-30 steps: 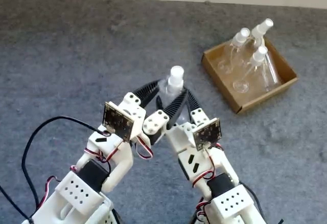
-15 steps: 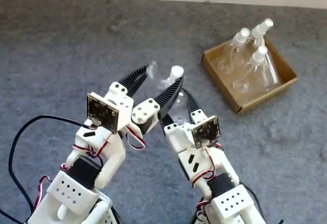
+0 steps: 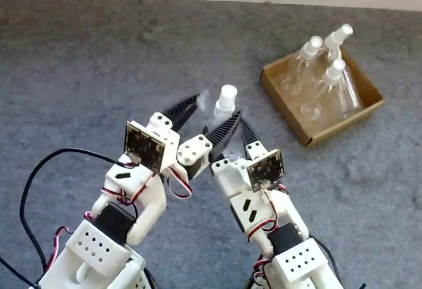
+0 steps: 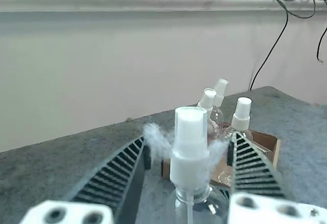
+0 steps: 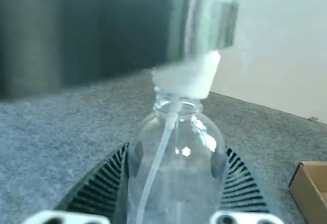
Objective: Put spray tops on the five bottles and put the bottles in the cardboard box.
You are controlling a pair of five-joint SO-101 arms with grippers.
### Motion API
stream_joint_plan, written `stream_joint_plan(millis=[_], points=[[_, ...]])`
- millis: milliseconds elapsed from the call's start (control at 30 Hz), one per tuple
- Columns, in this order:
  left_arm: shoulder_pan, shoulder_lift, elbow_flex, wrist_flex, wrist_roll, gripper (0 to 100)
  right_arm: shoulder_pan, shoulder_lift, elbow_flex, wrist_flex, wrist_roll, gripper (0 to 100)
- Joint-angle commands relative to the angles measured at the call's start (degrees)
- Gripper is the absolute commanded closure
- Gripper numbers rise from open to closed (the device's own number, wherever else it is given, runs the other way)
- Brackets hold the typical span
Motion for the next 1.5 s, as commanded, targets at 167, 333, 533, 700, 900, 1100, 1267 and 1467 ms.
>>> stream_joint_plan(millis=[167, 333, 533, 700, 900, 1100, 1267, 1467], points=[[-3.8, -12.0, -2.1, 4.9, -0.3, 79, 0.8, -0.8, 6.2, -0.2, 6.4, 87.2], [-4.0, -20.2, -1.8, 19.3, -0.3, 79, 0.8, -0.8, 6.0, -0.2, 6.4, 87.2], [-4.9, -27.9, -1.1, 31.1, -0.3, 79, 4.3, -0.9, 5.8, 0.2, -4.7, 87.2], [-8.1, -32.0, 9.2, 31.7, -0.2, 79, 9.2, -0.9, 5.7, -0.2, 1.8, 87.2], [-5.4, -32.4, 19.3, 25.8, -0.2, 79, 8.4, -0.9, 5.7, -0.3, 6.4, 87.2], [-0.7, -32.4, 25.0, 21.0, -0.3, 79, 8.4, -0.9, 5.7, -0.3, 6.2, 87.2], [3.2, -32.4, 25.4, 21.2, -0.3, 79, 8.2, -0.9, 3.6, -0.3, 2.7, 87.2], [6.5, -32.4, 25.4, 23.9, -0.3, 79, 8.5, -0.9, -0.6, 0.2, -3.2, 87.2]])
